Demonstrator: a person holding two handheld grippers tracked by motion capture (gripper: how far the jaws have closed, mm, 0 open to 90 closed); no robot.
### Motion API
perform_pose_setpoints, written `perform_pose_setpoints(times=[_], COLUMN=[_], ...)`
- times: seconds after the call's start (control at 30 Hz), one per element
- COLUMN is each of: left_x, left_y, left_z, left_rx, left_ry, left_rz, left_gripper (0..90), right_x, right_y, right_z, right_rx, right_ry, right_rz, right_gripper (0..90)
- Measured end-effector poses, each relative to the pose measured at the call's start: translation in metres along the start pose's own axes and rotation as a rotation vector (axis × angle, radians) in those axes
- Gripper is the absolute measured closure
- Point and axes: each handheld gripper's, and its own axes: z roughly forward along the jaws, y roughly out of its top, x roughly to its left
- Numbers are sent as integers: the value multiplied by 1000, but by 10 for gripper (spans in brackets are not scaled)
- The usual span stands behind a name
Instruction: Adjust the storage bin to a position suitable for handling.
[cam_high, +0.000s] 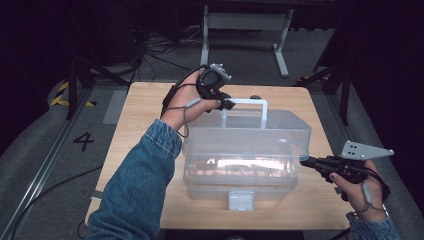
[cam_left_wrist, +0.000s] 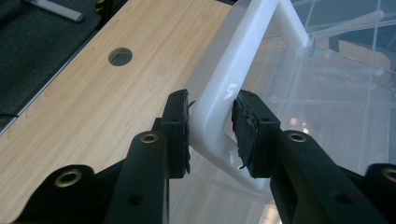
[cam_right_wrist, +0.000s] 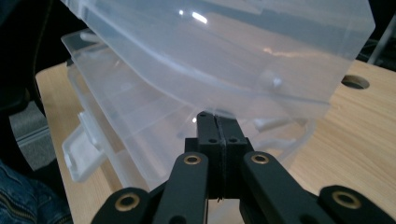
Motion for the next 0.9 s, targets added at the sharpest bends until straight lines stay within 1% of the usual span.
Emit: perform_pose_setpoints(times=[0.1,0.13,0.17,0.2,0.23,0.3,0.33,0.37,0.4,0.43,0.47,0.53,0.57,0.63,0.67,0.7,0.77,0.8,0.9], left_x=[-1,-3,-5,-5,-7,-9,-11,-13,-15,-15,-18,-23,-31,-38,-42,-42,-48,-49,-56], left_y=[-1,-2,-3,-3,-4,-6,-7,-9,-11,-11,-14,-20,-29,-37,-42,-42,-52,-56,-73], left_z=[0,-1,-1,-1,-4,-10,-17,-22,-27,-27,-34,-45,-56,-66,-72,-72,-83,-86,-97], left_rx=[-5,-7,-9,-9,-28,-63,-96,-109,-130,-130,-146,-176,-198,-216,-239,-239,-267,-275,-293], left_ry=[3,13,22,22,41,40,41,48,59,59,79,129,182,203,209,209,210,214,224], left_rz=[6,16,16,16,11,3,-8,-4,-14,-14,-19,-36,-64,-68,-77,-77,-93,-92,-112], left_gripper=[665,608,545,483,483,415,379,373,369,363,363,362,363,368,370,370,371,371,378], right_x=[0,0,1,1,1,1,2,2,2,2,3,3,3,3,3,3,4,4,6], right_y=[0,0,0,0,0,0,1,2,3,3,3,5,6,6,7,7,9,10,12], right_z=[1,1,2,2,2,3,2,3,3,3,3,3,3,3,3,3,3,3,3], right_rx=[0,-3,-3,-3,-3,-7,-9,-10,-12,-12,-12,-16,-18,-24,-28,-28,-34,-35,-38], right_ry=[-3,-4,-4,-4,2,10,9,10,10,10,10,6,6,7,5,5,3,3,-8], right_rz=[-8,-10,-11,-11,-9,-9,-10,-14,-17,-17,-21,-32,-33,-32,-33,-33,-39,-40,-52], right_gripper=[900,900,900,900,900,900,900,900,900,900,900,900,900,900,900,900,900,900,900])
